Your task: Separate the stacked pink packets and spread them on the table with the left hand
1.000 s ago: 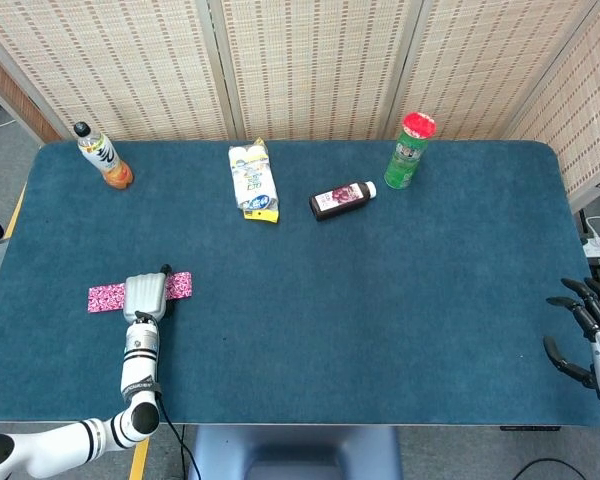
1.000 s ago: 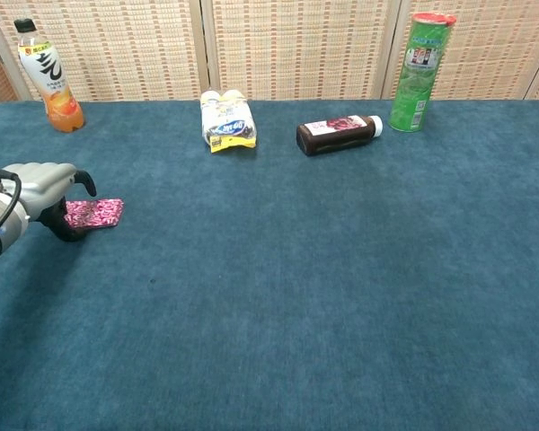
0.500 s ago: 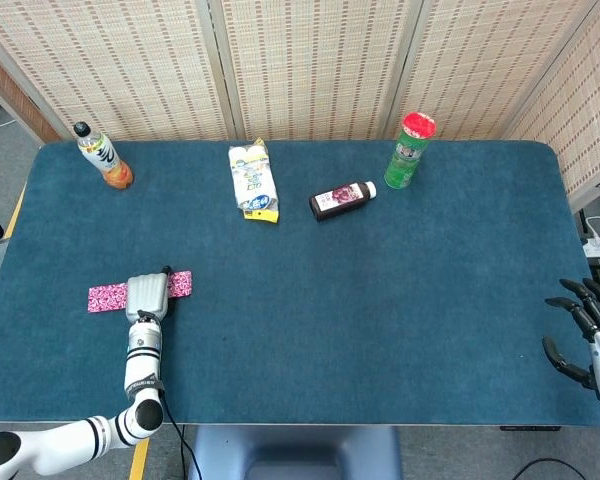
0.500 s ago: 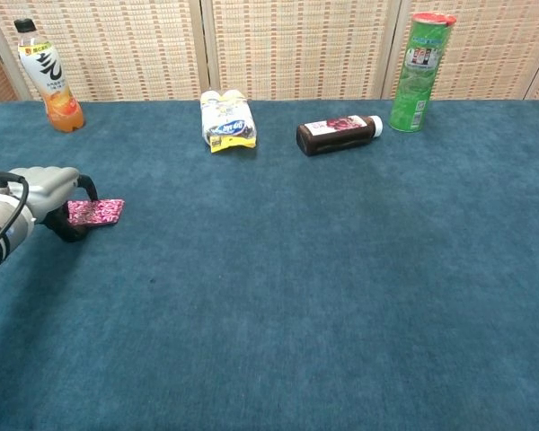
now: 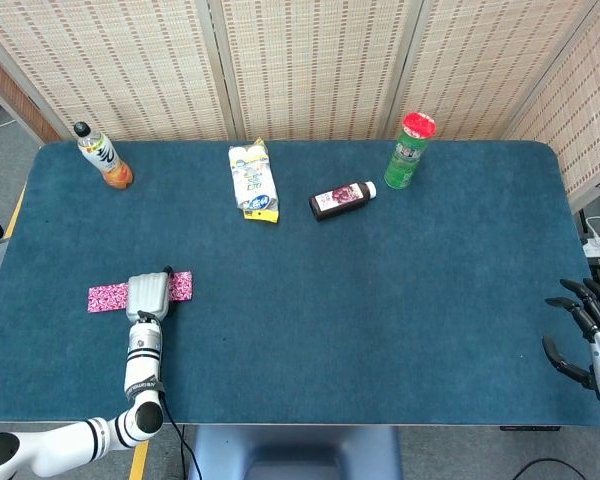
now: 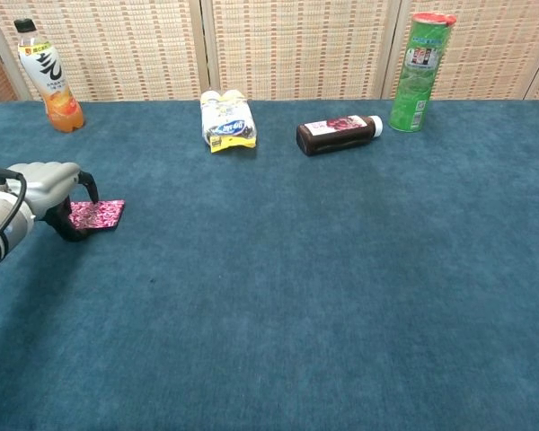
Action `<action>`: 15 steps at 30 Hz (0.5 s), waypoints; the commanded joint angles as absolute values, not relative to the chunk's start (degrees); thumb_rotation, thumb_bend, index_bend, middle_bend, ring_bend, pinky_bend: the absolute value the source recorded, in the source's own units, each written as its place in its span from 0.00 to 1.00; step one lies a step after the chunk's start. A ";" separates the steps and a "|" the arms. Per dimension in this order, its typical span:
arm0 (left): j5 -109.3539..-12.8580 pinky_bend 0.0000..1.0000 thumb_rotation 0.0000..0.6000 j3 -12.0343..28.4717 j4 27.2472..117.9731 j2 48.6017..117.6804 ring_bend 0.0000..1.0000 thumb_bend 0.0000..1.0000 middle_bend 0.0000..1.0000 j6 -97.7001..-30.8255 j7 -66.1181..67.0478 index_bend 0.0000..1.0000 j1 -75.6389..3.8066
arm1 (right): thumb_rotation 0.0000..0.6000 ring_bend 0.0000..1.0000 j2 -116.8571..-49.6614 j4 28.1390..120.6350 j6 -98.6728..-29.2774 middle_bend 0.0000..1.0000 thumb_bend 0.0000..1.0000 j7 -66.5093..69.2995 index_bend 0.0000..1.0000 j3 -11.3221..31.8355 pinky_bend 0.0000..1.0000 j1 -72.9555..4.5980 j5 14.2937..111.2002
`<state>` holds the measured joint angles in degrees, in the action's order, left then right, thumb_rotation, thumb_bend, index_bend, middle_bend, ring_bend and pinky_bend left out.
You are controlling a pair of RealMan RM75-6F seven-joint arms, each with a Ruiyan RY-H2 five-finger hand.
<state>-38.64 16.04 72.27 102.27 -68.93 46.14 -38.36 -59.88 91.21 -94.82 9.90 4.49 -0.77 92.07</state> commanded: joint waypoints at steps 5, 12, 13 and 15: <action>-40.10 1.00 1.00 15.96 74.55 101.09 1.00 0.29 1.00 -70.27 45.08 0.48 -37.74 | 1.00 0.09 -59.88 91.20 -94.74 0.15 0.31 9.86 0.31 4.48 0.57 -0.81 92.07; -41.46 1.00 1.00 15.52 77.37 99.43 1.00 0.30 1.00 -71.74 44.46 0.48 -36.85 | 1.00 0.09 -59.94 91.23 -94.76 0.15 0.31 9.77 0.31 4.47 0.57 -0.80 92.04; -41.83 1.00 1.00 15.23 78.50 98.77 1.00 0.30 1.00 -72.12 44.39 0.48 -36.49 | 1.00 0.09 -59.94 91.23 -94.68 0.15 0.31 9.75 0.31 4.49 0.57 -0.82 91.96; -42.84 1.00 1.00 14.54 80.68 97.42 1.00 0.29 1.00 -73.20 44.14 0.48 -35.63 | 1.00 0.09 -59.88 91.28 -94.49 0.15 0.31 9.75 0.31 4.50 0.57 -0.88 91.84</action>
